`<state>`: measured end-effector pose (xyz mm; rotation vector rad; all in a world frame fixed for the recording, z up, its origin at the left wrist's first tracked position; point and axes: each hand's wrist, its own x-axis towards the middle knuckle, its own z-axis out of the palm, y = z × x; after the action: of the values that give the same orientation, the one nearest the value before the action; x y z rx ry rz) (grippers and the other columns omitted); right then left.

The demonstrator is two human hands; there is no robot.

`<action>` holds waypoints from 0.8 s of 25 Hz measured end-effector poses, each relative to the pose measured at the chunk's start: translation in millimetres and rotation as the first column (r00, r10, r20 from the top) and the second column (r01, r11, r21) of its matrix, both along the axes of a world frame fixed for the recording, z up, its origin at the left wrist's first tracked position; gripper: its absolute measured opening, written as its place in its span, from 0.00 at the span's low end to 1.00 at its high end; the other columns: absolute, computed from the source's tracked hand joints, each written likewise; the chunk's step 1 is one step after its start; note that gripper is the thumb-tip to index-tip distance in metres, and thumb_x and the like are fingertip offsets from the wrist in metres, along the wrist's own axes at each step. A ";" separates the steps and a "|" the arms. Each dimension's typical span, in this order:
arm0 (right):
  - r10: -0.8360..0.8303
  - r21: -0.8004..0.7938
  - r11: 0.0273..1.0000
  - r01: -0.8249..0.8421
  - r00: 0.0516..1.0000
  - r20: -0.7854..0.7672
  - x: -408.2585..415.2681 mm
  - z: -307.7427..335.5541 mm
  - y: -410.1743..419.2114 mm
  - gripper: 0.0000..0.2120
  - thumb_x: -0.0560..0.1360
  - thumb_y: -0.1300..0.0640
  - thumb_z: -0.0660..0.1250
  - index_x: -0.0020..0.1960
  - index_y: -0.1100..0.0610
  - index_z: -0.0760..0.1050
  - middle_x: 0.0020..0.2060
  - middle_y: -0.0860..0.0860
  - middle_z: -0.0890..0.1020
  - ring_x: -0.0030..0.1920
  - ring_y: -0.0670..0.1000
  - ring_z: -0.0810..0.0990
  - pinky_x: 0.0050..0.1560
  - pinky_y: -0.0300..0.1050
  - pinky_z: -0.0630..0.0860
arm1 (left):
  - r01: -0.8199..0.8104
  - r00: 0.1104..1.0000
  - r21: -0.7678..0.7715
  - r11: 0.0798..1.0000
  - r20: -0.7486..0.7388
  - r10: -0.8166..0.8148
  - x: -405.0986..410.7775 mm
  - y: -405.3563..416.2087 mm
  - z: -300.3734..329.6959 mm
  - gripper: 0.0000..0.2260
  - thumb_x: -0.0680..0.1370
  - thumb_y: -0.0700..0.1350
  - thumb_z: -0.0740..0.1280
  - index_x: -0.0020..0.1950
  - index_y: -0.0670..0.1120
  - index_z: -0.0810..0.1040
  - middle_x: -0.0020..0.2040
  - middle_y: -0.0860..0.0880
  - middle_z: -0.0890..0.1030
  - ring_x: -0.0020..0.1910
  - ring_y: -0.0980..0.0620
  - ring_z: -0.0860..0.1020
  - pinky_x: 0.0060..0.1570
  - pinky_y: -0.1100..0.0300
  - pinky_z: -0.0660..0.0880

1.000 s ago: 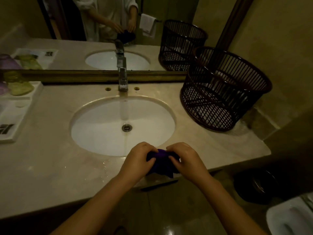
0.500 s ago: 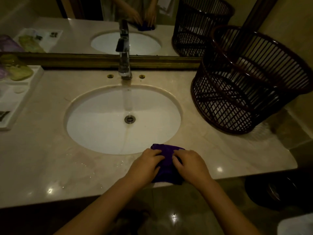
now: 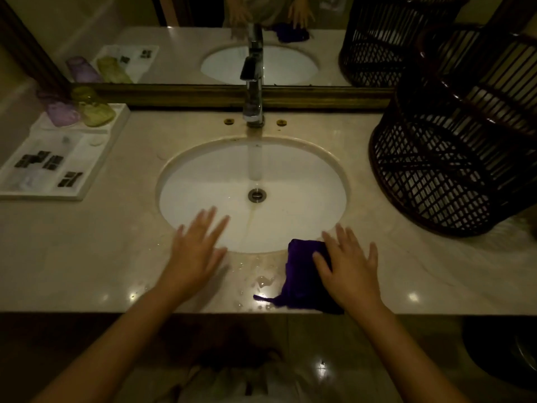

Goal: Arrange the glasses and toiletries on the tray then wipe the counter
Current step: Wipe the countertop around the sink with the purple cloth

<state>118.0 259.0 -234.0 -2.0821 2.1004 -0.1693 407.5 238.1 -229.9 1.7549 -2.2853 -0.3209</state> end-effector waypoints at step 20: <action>-0.488 0.006 0.872 0.489 0.872 -0.039 67.1 -39.0 6.7 0.39 0.69 0.28 0.40 0.75 0.46 0.50 0.76 0.61 0.48 0.75 0.60 0.43 0.70 0.69 0.46 | -0.352 0.918 0.058 0.934 0.214 0.333 221.6 -5.4 -59.9 0.26 0.75 0.57 0.47 0.74 0.56 0.58 0.77 0.47 0.58 0.75 0.47 0.54 0.67 0.36 0.50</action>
<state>185.1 265.6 -273.0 -1.5063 2.6014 -0.1793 629.1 232.7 -289.8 2.2861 -2.0572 -0.1944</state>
